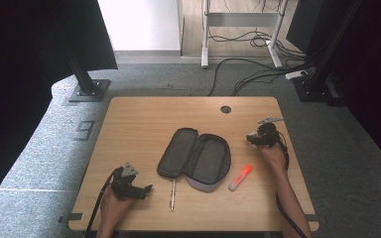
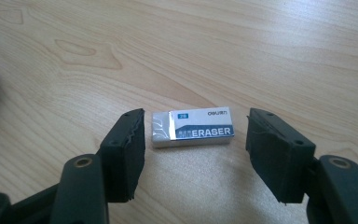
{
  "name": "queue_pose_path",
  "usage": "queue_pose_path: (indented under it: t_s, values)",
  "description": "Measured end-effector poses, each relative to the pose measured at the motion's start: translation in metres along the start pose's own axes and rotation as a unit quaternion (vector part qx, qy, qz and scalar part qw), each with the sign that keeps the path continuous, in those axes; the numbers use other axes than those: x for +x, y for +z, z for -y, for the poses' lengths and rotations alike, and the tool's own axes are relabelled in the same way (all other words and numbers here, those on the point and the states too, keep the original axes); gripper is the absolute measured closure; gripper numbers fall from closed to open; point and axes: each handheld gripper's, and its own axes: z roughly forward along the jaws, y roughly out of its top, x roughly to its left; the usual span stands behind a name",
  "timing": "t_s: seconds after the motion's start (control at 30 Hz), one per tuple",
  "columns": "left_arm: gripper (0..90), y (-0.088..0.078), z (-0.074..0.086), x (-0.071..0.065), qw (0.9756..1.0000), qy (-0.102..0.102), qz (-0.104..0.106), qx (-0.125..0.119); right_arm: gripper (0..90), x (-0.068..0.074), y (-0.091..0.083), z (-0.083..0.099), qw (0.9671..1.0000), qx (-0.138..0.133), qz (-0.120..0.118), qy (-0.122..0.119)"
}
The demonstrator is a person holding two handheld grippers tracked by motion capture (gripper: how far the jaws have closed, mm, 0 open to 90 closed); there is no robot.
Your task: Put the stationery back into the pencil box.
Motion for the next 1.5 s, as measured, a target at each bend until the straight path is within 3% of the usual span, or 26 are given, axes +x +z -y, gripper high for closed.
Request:
queue_pose_path:
  t_s: [0.23,0.53,1.5]
  values:
    - [0.0,0.000,0.000,0.000,1.0000,0.000,0.000,0.000,46.6,0.001,0.005,0.000,1.0000,0.004,0.004,0.000]
    - [0.0,0.000,0.000,0.000,1.0000,0.000,0.000,0.000,47.1,0.003,0.001,-0.001,0.9999,0.007,0.007,0.004]
    - [0.0,0.000,0.000,0.000,1.0000,0.000,0.000,0.000,47.1,0.029,-0.054,-0.008,0.9990,-0.025,-0.032,-0.021]
